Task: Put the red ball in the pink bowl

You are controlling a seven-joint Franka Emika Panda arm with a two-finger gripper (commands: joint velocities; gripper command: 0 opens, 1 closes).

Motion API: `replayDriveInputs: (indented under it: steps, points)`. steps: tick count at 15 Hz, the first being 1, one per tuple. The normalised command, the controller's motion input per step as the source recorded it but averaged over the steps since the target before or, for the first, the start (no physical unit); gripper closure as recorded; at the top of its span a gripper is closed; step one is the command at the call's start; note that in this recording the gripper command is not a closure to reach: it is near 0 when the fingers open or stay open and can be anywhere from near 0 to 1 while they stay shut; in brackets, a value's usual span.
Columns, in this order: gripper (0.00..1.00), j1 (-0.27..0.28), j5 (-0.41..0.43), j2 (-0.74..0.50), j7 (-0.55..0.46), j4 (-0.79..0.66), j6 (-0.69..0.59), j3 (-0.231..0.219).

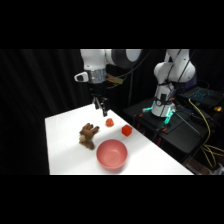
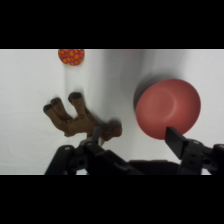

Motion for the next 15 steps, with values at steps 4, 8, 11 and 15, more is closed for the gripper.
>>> replayDriveInputs:
  steps: [4, 8, 11, 15]
  points:
    - [0.0, -0.037, 0.028, -0.05, -0.05, -0.02, -0.01, 0.003]
    - [0.0, -0.095, 0.083, -0.24, -0.22, -0.17, 0.05, -0.046]
    - [0.0, -0.116, 0.136, -0.29, -0.31, -0.28, 0.14, -0.085]
    - [0.0, -0.105, 0.154, -0.23, -0.32, -0.3, 0.22, -0.094]
